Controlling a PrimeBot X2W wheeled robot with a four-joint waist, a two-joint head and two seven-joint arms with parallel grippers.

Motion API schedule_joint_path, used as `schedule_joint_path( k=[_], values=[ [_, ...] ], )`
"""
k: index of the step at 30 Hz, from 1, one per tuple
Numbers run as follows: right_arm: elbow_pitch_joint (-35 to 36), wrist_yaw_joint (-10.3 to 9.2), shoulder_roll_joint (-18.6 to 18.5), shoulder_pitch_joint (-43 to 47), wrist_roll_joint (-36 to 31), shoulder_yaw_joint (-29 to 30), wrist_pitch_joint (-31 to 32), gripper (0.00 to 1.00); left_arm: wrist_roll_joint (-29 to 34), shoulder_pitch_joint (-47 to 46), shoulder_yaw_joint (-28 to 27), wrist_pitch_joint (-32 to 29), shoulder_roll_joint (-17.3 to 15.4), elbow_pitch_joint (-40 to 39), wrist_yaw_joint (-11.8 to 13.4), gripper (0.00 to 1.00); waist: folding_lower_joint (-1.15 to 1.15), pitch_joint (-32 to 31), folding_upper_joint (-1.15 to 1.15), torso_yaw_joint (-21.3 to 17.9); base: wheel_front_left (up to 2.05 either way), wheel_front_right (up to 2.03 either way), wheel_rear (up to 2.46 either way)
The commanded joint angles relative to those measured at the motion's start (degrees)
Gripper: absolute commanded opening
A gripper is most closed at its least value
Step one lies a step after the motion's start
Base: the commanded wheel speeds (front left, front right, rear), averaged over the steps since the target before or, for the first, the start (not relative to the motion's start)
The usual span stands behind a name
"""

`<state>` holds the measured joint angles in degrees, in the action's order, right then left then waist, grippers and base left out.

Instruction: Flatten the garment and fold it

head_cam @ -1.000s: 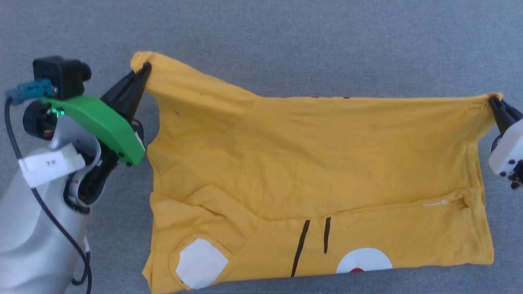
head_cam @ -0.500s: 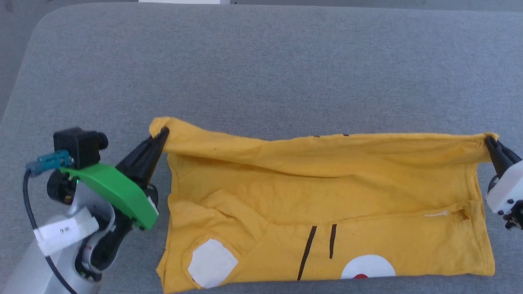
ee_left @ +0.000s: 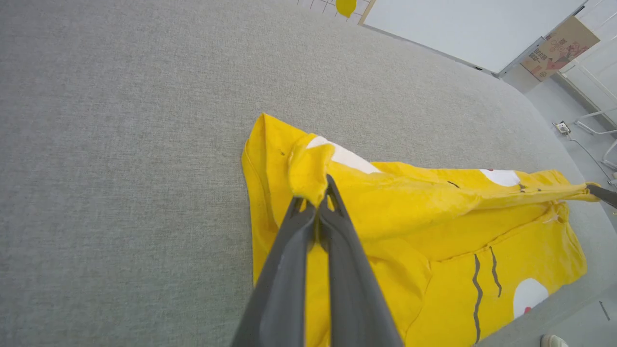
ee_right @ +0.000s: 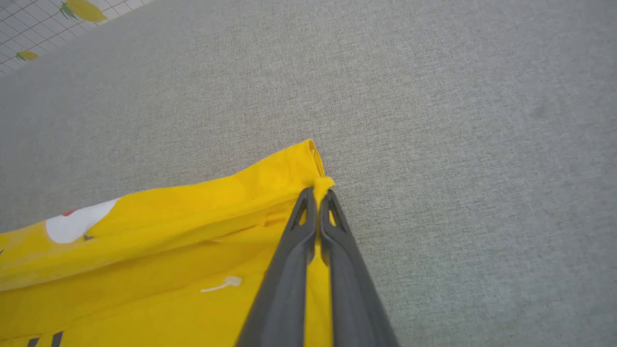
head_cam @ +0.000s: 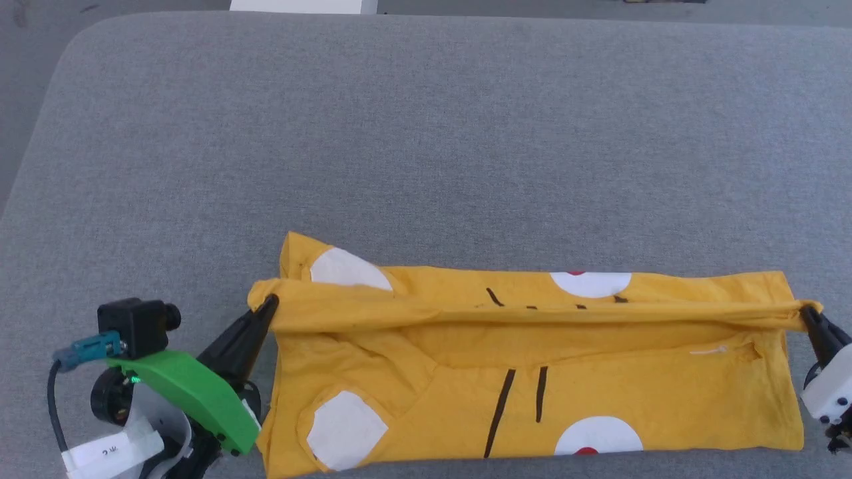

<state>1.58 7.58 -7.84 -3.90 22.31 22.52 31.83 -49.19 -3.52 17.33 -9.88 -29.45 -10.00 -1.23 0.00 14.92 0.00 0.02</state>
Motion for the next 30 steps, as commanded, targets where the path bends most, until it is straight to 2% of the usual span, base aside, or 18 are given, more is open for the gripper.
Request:
schedule_joint_path(
  k=[1,11,21,22,23,24,25,26,27,28,30],
  values=[
    [0.1,-0.09,0.4,1.0,0.6,0.2,0.2,0.0,-1.0,1.2,0.0,0.4,0.1,-0.1,0.4,0.0,0.0,-0.1,0.0,-0.2,0.0,0.0,0.0],
    [-1.8,-0.09,1.5,2.6,-0.8,-0.4,1.0,0.0,-1.6,2.9,2.7,-1.7,0.8,4.5,0.6,0.0,0.0,-0.1,0.0,-1.0,0.0,0.0,0.0],
    [-7.6,-0.09,1.5,0.1,-2.7,-1.6,-0.6,0.0,-0.7,0.2,4.1,-1.6,2.8,13.1,1.2,0.0,0.0,-0.1,0.0,-1.2,0.0,0.0,0.0],
    [-8.2,-0.09,1.5,-0.3,-2.8,-1.8,-0.8,0.0,-0.7,-0.1,4.1,-1.4,3.0,13.8,1.2,0.12,0.0,0.0,0.0,-1.3,0.0,0.0,0.0],
    [-8.7,-0.09,1.5,-0.7,-2.8,-1.9,-1.0,0.07,-0.7,-0.4,4.1,-1.3,3.2,14.2,1.1,0.38,0.0,0.0,0.0,-1.3,0.0,0.0,0.0],
    [-9.3,-0.09,1.5,-1.1,-2.9,-2.0,-1.3,0.16,-0.7,-0.8,4.1,-1.1,3.5,14.8,1.2,0.7,0.0,0.1,0.0,-1.4,0.0,0.0,0.0],
    [-9.7,-0.09,1.5,-1.5,-2.9,-2.1,-1.5,0.29,-0.6,-1.1,4.1,-0.9,3.7,15.2,1.2,0.94,0.0,0.2,0.0,-1.4,0.0,0.0,0.0],
    [-10.3,-0.09,1.5,-1.9,-2.8,-2.1,-1.9,0.44,-0.6,-1.4,4.2,-0.8,3.9,15.7,1.2,0.98,0.0,0.2,0.0,-1.4,0.0,0.0,0.0],
    [-10.8,-0.09,1.5,-2.3,-2.7,-2.1,-2.3,0.91,-0.6,-1.7,4.2,-0.7,4.1,16.0,1.2,1.0,0.0,0.2,0.0,-1.4,0.0,0.0,0.0],
    [-11.5,-0.09,1.4,-2.7,-2.7,-2.1,-2.7,1.0,-0.6,-2.0,4.2,-0.5,4.3,16.5,1.3,1.0,0.0,0.1,0.0,-1.4,0.0,0.0,0.0],
    [-12.6,-0.09,1.3,-3.2,-2.6,-2.1,-3.1,1.0,-0.5,-2.4,4.2,-0.3,4.6,17.1,1.4,1.0,0.0,0.0,0.0,-1.3,0.0,0.0,0.0]
  ],
)
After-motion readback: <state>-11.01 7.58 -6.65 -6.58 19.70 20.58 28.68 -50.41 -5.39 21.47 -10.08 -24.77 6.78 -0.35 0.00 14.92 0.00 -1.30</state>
